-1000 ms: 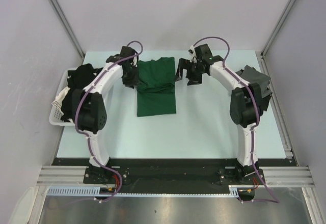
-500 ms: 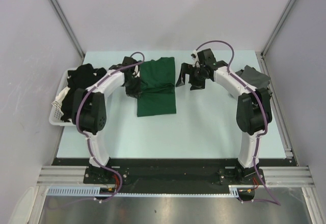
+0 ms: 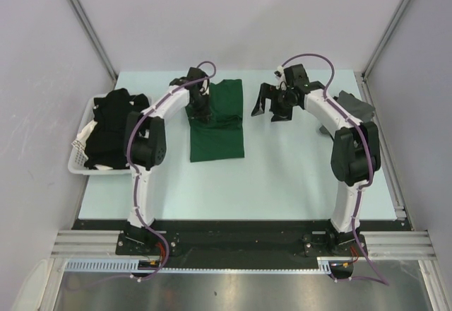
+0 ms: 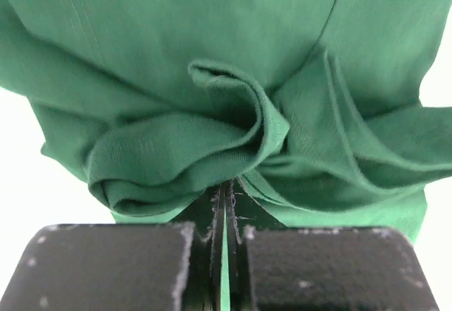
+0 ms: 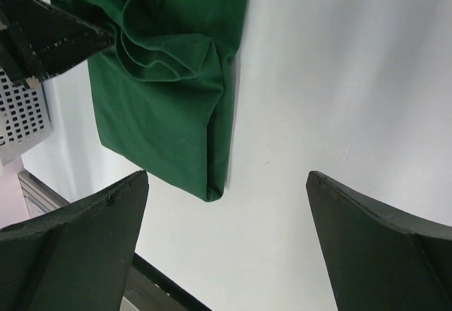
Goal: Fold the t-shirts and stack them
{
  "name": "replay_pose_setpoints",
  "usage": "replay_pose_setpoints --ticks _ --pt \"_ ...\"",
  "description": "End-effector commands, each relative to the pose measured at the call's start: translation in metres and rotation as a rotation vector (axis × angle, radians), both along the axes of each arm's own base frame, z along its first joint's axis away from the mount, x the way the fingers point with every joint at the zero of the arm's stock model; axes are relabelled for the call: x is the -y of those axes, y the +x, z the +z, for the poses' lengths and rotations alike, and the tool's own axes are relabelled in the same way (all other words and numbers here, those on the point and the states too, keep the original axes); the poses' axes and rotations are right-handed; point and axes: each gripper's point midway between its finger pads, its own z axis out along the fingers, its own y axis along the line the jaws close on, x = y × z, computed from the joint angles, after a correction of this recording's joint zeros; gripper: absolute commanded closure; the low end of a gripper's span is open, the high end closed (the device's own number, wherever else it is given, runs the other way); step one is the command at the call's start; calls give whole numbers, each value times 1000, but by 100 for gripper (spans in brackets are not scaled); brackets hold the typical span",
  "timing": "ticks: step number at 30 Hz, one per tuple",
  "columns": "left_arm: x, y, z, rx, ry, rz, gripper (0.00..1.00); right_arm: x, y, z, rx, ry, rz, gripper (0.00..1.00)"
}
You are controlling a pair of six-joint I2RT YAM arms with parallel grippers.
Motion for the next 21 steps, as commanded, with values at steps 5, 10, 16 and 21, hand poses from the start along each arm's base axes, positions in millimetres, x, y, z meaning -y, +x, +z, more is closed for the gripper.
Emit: replay_pose_setpoints --ticks 5,10,16,21 --pt "-14 41 31 125 83 52 100 -4 16 14 39 29 37 0" --pt "-41 56 34 170 141 124 100 -12 15 15 33 38 57 0" --pt "-60 66 26 181 188 155 100 -25 6 18 25 48 86 0" --pt "-63 63 37 196 186 161 100 -51 0 25 32 72 132 0"
